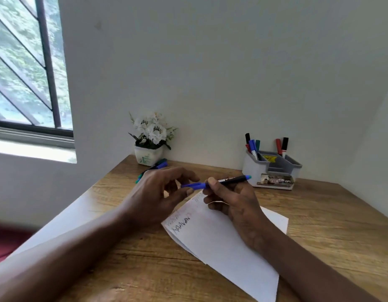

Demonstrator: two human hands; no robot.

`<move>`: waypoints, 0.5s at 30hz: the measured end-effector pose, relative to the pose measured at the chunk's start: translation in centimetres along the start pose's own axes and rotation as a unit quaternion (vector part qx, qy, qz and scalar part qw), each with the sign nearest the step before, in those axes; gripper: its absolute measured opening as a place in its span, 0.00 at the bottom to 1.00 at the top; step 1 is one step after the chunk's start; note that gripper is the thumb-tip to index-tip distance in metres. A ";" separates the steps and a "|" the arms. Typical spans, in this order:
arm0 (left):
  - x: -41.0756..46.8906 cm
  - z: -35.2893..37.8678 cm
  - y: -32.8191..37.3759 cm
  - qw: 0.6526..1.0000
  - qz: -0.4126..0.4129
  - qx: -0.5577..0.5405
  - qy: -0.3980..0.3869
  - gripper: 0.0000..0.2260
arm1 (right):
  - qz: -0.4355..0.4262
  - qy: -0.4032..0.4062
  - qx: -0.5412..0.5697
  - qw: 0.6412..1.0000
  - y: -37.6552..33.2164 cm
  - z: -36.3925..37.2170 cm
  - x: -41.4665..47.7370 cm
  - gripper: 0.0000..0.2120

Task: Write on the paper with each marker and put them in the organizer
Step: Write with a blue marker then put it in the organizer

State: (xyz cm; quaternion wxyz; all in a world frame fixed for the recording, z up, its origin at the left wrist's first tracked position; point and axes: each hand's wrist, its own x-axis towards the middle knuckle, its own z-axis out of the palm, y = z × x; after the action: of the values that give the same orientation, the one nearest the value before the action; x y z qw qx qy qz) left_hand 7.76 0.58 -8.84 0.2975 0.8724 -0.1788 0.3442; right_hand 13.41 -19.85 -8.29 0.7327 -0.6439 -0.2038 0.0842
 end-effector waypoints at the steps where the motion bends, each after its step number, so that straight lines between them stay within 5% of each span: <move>1: -0.1 0.1 0.0 1.000 -0.001 0.012 -0.002 0.12 | 0.005 0.011 0.007 1.000 0.1 0.0 0.0 0.14; 8: -0.1 0.6 -0.3 0.999 0.000 0.031 -0.015 0.11 | -0.030 -0.005 0.015 0.999 0.2 -0.4 0.3 0.15; 15: 0.2 0.7 -0.4 0.994 -0.057 -0.046 -0.078 0.12 | -0.008 -0.021 0.040 0.999 0.0 -0.4 1.1 0.04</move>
State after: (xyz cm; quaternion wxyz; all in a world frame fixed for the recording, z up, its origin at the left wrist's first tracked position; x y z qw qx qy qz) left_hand 8.43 0.40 -9.31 0.3414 0.8906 -0.1674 0.2493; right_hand 14.57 -19.83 -8.11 0.7543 -0.6103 -0.2208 0.0994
